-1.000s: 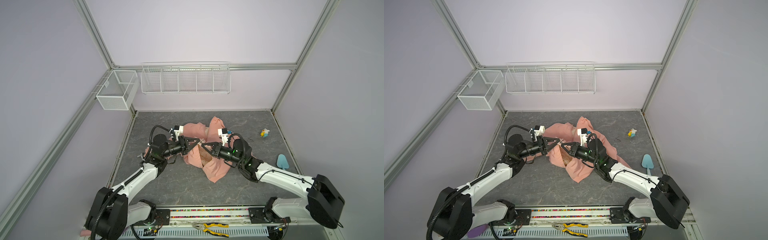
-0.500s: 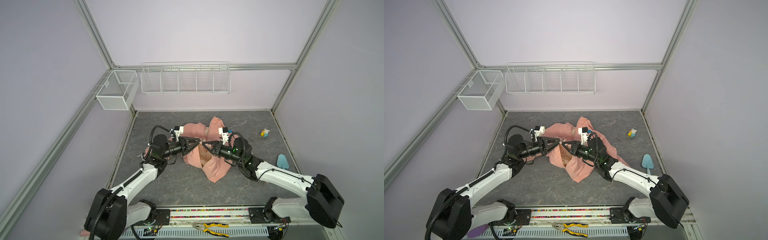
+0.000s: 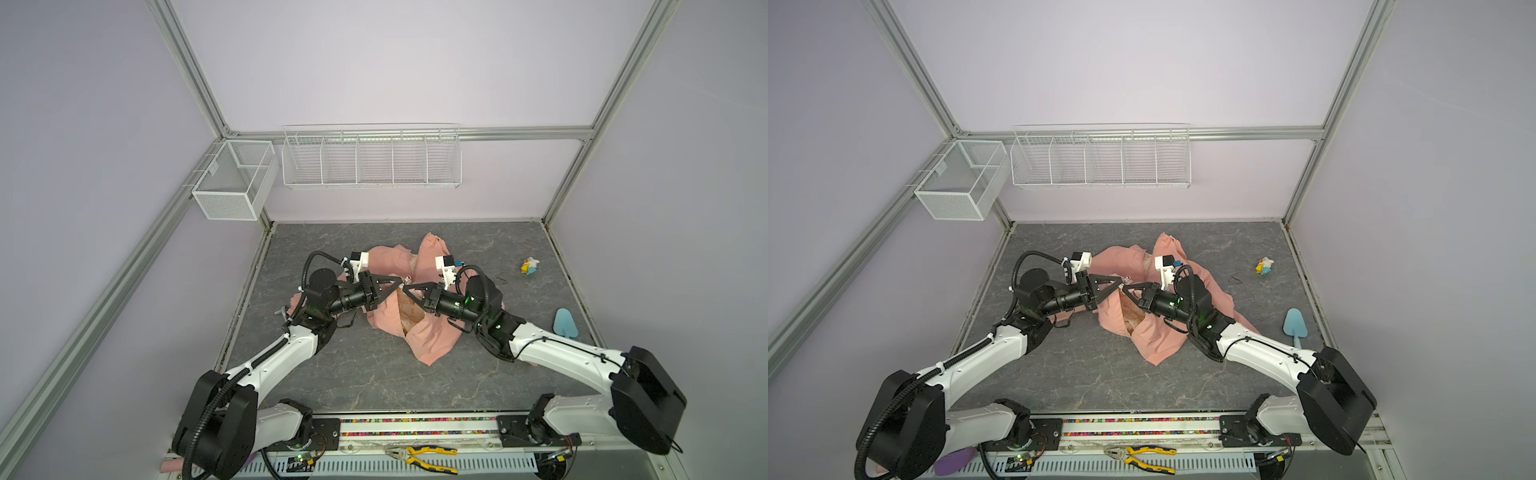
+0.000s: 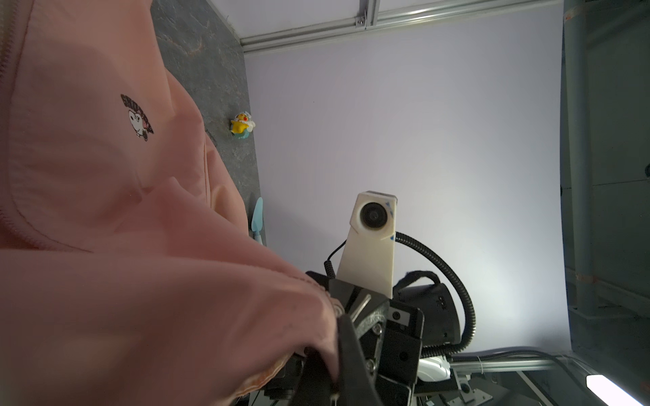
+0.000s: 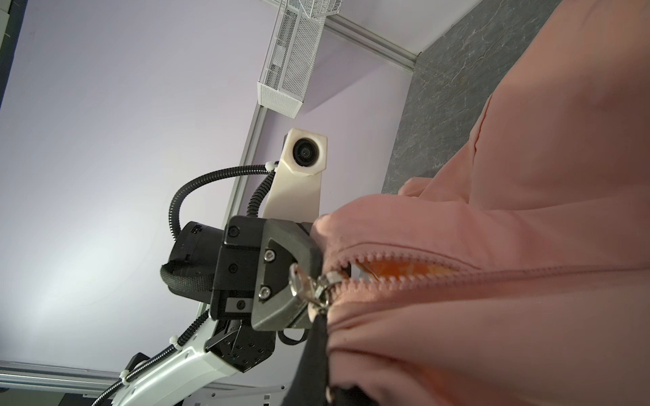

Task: Zip up the jacket

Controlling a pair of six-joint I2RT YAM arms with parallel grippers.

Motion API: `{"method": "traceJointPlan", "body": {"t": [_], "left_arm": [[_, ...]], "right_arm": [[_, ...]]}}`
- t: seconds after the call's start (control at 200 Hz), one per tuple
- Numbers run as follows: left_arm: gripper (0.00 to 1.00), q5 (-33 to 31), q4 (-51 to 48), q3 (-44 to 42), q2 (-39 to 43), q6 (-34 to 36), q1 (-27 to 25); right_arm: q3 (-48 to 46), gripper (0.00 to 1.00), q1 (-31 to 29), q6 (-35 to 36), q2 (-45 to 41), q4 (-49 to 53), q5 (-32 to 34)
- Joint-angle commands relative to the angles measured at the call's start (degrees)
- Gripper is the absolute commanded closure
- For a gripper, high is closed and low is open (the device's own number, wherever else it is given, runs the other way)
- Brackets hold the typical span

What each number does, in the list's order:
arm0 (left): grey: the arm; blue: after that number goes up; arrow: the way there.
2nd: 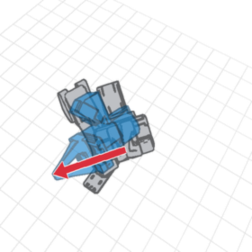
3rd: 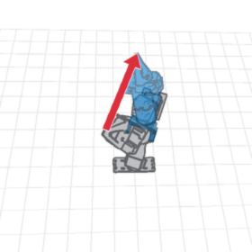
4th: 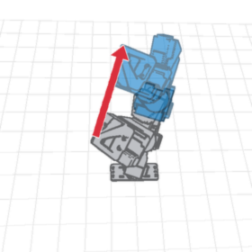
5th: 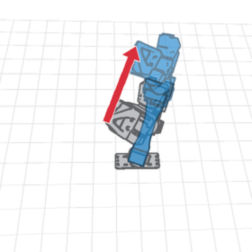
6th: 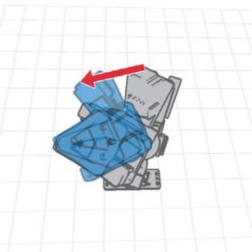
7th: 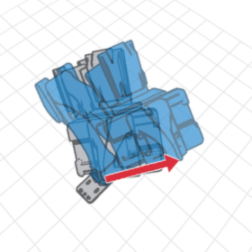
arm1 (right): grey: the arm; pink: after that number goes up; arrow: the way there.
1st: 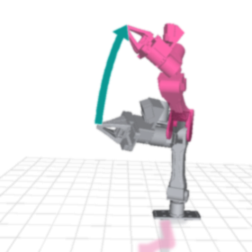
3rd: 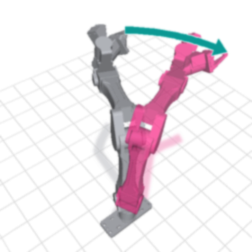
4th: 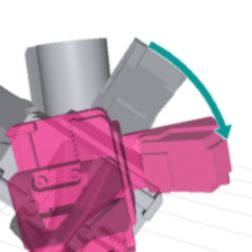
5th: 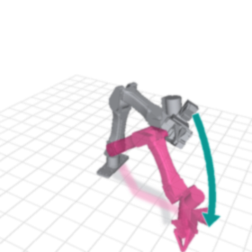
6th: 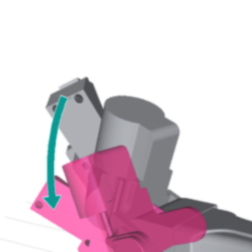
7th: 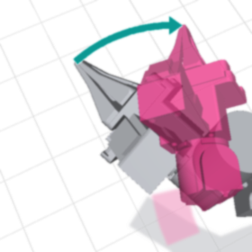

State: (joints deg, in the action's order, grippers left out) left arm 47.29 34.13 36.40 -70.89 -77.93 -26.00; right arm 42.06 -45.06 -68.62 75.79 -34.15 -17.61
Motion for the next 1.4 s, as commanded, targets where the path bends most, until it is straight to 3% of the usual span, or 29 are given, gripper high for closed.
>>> {"method": "traceJointPlan", "body": {"t": [0.0,1.395], "left_arm": [[1.00,-0.09,2.58,-0.02,-0.53,-0.69,-0.47],[1.00,-0.68,7.38,-0.32,-3.30,-1.56,-2.57]], "right_arm": [[1.33,0.94,-1.00,-1.25,1.09,-2.47,-0.77],[10.27,0.94,-12.68,-0.22,11.87,-6.69,0.32]]}}
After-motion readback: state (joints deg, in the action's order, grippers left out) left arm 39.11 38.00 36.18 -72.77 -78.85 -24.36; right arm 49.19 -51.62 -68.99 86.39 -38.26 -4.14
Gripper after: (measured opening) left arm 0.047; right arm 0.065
